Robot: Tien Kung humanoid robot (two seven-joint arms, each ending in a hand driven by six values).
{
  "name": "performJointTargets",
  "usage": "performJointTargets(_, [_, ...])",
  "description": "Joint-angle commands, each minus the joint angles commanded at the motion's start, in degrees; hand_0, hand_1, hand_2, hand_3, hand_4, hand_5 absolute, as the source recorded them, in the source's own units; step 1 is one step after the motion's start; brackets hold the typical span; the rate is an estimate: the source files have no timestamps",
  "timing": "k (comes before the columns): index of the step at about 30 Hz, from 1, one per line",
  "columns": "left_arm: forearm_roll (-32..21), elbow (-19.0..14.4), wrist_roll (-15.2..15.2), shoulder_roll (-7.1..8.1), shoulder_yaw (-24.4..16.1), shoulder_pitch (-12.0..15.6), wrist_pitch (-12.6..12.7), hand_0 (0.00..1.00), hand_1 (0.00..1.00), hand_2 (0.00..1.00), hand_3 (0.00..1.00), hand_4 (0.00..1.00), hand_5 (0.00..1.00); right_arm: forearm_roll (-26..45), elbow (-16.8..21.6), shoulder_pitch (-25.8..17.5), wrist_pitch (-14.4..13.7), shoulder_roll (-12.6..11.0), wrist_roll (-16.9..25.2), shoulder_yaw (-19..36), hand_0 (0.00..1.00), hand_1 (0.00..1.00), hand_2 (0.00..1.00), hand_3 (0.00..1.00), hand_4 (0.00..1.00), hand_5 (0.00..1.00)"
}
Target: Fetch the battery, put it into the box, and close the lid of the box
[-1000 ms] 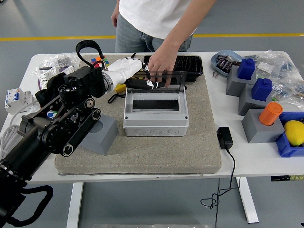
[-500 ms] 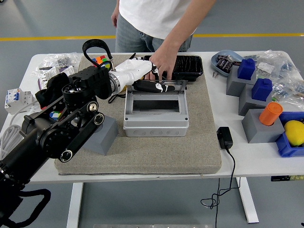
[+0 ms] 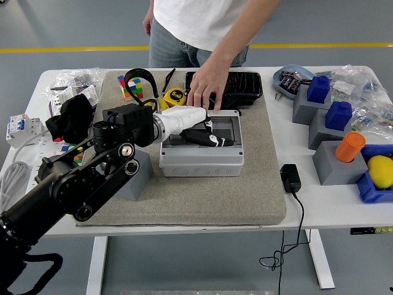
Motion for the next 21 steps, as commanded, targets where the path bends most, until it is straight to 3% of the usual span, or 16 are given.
performJointTargets(6, [-3.10,0.16,-1.95,0.01,-2.27,0.59,-2.23,0.998,0.884,0.775,0.525,0.998,0.998,0.17,0.00,-0.07,-0.17,0.13,0.10,0.00,0.832,0.817,0.769,0.811,0.998,0.998])
performJointTargets(10, [-4.14,-1.56,-8.40,-0.21,-7.23,1.71,2.43,0.998,0.848,0.756,0.529,0.998,0.998,0.29,0.00,0.02,-0.19,0.14,0.12,0.02,0.832,0.816,0.770,0.811,0.998,0.998])
performJointTargets(14, [-6.29,-3.72,-15.09,-0.40,-13.99,2.40,10.19,0.976,0.839,0.752,0.563,0.998,0.998,-0.06,0.00,-0.16,-0.16,0.32,0.00,0.44,0.832,0.816,0.770,0.811,0.998,0.998])
performJointTargets(19, [-8.80,-5.55,-20.68,-0.37,-19.93,3.25,17.56,0.976,0.839,0.752,0.563,0.998,0.998,0.13,0.00,-0.12,-0.19,0.33,0.00,0.25,0.832,0.816,0.770,0.811,0.998,0.998])
performJointTargets(20, [-10.48,-6.28,-22.00,-0.54,-21.71,3.72,18.70,0.918,0.839,0.769,0.648,0.998,0.998,0.21,0.00,-0.10,-0.19,0.32,0.01,0.13,0.832,0.816,0.770,0.810,0.998,0.998])
performJointTargets(21, [-11.45,-6.59,-22.59,-0.61,-22.69,3.92,19.12,0.918,0.839,0.769,0.648,0.998,0.998,0.24,0.00,-0.10,-0.20,0.32,0.01,0.09,0.832,0.816,0.770,0.810,0.998,0.998])
